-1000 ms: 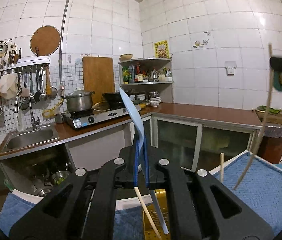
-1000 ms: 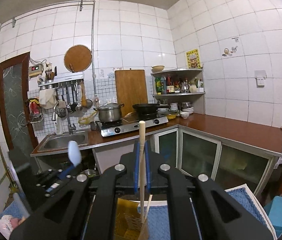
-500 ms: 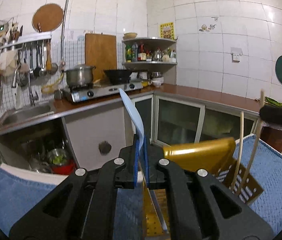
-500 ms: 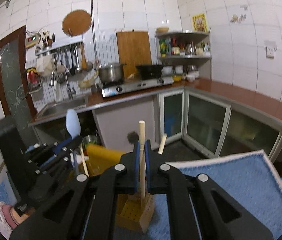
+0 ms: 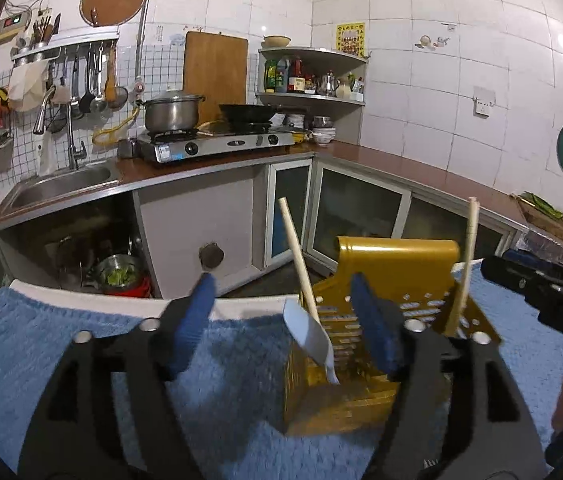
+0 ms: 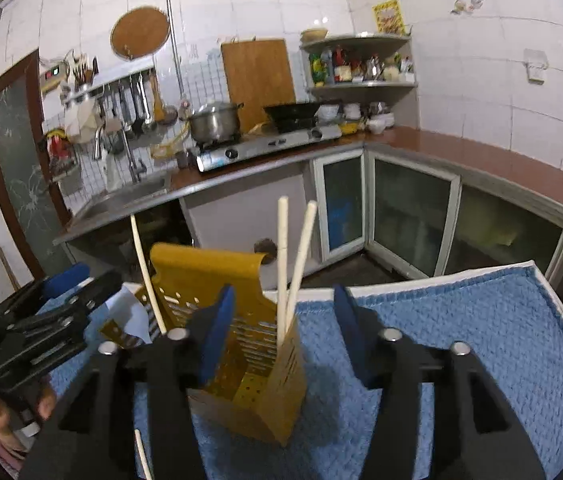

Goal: Organize utensils
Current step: 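Lower the spoon and chopstick into the caddy and open both tools, then move both open tools down toward the chopsticks left on the towel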

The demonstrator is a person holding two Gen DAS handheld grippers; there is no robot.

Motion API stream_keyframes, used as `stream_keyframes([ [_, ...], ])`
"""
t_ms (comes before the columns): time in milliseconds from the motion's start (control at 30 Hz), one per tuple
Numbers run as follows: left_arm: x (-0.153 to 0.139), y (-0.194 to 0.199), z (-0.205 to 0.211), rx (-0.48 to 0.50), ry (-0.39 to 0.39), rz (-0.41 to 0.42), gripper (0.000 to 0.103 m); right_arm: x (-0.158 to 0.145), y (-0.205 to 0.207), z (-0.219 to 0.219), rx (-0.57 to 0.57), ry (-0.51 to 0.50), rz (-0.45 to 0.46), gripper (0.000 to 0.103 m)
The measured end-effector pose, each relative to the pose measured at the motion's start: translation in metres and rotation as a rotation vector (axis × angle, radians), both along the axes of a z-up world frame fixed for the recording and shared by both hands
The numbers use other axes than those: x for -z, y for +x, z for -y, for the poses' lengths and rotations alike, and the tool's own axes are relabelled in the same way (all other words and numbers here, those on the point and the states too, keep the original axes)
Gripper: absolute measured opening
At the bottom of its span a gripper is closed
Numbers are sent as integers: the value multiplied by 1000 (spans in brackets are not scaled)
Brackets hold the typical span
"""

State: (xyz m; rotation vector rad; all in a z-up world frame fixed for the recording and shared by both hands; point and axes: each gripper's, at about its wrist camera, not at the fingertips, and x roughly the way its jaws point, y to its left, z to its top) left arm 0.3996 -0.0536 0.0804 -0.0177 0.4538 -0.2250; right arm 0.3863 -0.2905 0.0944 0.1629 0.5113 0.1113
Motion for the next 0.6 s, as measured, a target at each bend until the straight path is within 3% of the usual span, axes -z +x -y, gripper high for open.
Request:
stream_keyframes([
  [67,-4,-9,-6,-11,-5,-25,85,-3,-7,3,8,-2,-5,52],
  [233,0,-37,-22,-39,-6,-110,96,6,-36,11,31,11,-43,52],
  [600,46,-87,-36,-54,7,-291,98,69,-98,9,39,-18,-160,53],
])
